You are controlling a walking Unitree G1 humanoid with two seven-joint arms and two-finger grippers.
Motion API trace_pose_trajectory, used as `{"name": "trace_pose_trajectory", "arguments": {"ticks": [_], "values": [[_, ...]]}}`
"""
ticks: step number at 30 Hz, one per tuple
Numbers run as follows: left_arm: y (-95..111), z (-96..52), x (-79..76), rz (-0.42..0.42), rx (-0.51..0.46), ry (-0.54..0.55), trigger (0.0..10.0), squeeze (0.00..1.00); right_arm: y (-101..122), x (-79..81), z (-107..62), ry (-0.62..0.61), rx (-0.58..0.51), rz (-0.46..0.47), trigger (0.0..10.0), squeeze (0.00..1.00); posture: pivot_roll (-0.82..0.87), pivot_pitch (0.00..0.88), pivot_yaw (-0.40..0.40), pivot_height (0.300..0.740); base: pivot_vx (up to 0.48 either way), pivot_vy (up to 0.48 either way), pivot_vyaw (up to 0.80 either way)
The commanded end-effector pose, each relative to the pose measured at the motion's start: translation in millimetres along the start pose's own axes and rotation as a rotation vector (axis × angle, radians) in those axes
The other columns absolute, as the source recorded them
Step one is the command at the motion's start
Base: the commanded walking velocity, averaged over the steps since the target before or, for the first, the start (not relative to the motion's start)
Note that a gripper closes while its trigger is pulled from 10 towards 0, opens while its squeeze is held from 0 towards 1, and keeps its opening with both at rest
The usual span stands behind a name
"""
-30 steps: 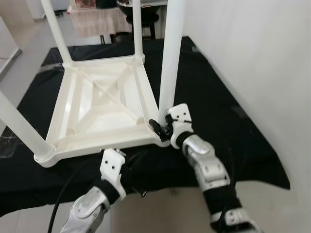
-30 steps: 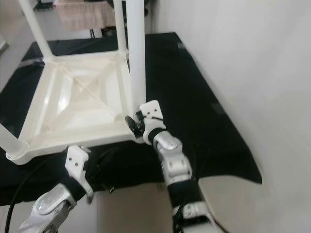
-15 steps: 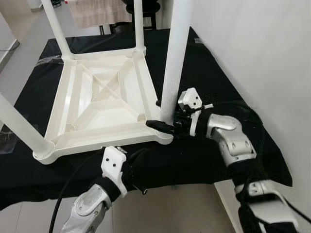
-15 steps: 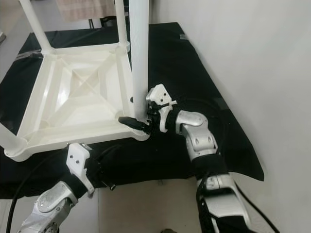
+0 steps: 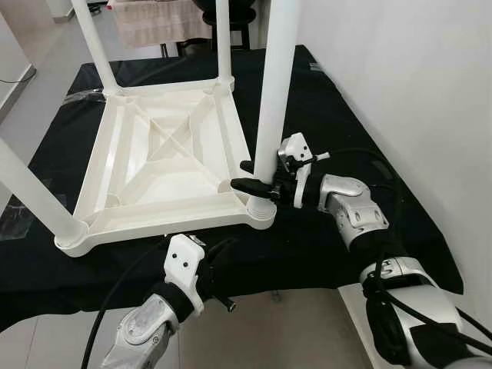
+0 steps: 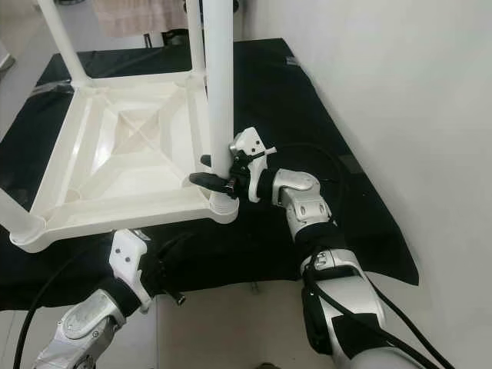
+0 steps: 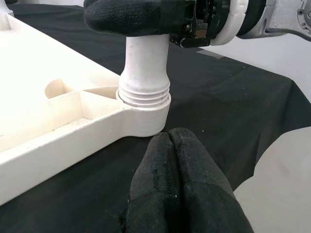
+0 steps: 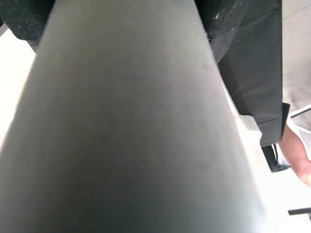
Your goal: Building children table
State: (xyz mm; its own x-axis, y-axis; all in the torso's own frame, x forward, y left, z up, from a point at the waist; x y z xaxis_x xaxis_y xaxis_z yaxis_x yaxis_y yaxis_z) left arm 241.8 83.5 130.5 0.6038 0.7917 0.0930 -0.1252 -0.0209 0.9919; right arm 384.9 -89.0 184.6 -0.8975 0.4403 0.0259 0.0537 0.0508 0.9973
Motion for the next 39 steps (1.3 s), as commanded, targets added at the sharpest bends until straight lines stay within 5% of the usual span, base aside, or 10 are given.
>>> {"name": "trace_pose_trajectory", "arguments": {"ticks": [1, 9, 13, 19, 22, 23, 24, 29, 30, 39], "values": [[-3.7, -2.1, -1.9, -0.005, 0.012, 0.001, 10.0, 0.0, -18.4, -6.7, -7.5, -0.124, 0.039, 0.016, 0.0, 0.0, 0.05, 0.089, -0.004, 0.74, 0.0, 0.0, 0.0], [-1.5, -2.0, 0.8, -0.002, 0.008, 0.004, 10.0, 0.0, -43.8, -3.5, -19.6, -0.757, 0.032, 0.076, 0.0, 0.0, 0.02, 0.101, 0.003, 0.74, 0.0, 0.0, 0.0], [-1.6, 0.6, 2.4, -0.003, 0.007, 0.002, 10.0, 0.0, -46.1, 62.0, 18.3, -0.623, 0.007, 0.046, 0.0, 0.0, 0.02, 0.085, 0.012, 0.74, 0.0, 0.0, 0.0], [-1.4, 3.1, 2.0, -0.004, 0.003, 0.002, 10.0, 0.0, -42.0, 51.9, 27.4, -0.601, -0.003, 0.015, 0.0, 0.0, 0.03, 0.08, -0.004, 0.74, 0.0, 0.0, 0.0], [0.1, 4.2, 3.3, 0.001, -0.006, 0.017, 10.0, 0.0, -43.0, 37.9, 24.8, -0.667, 0.026, -0.005, 3.5, 0.0, 0.03, 0.086, -0.003, 0.74, 0.0, 0.0, 0.0], [0.5, 4.3, 3.2, 0.002, -0.007, 0.019, 10.0, 0.0, -39.1, 37.9, 24.2, -0.648, 0.009, 0.011, 10.0, 0.98, 0.03, 0.091, -0.005, 0.74, 0.0, 0.0, 0.0], [1.0, 4.4, 3.3, 0.001, -0.008, 0.019, 10.0, 0.0, -31.7, 40.5, 24.5, -0.597, -0.02, 0.024, 10.0, 1.0, 0.03, 0.096, -0.003, 0.74, 0.0, 0.0, 0.0], [1.9, 4.7, 3.5, -0.002, -0.011, 0.018, 10.0, 0.0, -13.9, 45.1, 25.2, -0.391, -0.076, 0.003, 10.0, 1.0, 0.03, 0.101, 0.0, 0.74, 0.0, 0.0, 0.0], [2.5, 4.9, 3.5, -0.002, -0.012, 0.017, 10.0, 0.0, -6.9, 43.6, 22.8, -0.271, -0.08, -0.035, 10.0, 0.03, 0.03, 0.107, 0.001, 0.74, 0.0, 0.0, 0.0], [4.1, 5.4, 3.8, -0.005, -0.016, 0.025, 10.0, 0.0, 2.0, 31.8, 13.7, 0.062, 0.033, -0.113, 10.0, 0.0, 0.04, 0.128, -0.002, 0.74, 0.0, 0.0, 0.0]]}}
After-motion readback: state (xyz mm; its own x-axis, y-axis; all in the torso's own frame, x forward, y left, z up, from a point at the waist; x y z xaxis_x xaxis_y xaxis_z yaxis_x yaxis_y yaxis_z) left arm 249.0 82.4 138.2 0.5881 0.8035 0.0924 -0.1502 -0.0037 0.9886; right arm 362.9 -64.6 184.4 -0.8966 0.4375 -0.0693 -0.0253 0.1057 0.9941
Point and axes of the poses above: a point about 5 cm out from each wrist's last joint towards the gripper, its own z axis pointing out of the wrist towards the gripper, its own y axis along the axis of the wrist's last joint, x = y × z, the point moved 3 cm from there along z, pointing out of the wrist towards the gripper, and after that the axes turned 6 degrees about z, right-handed, at the moved point
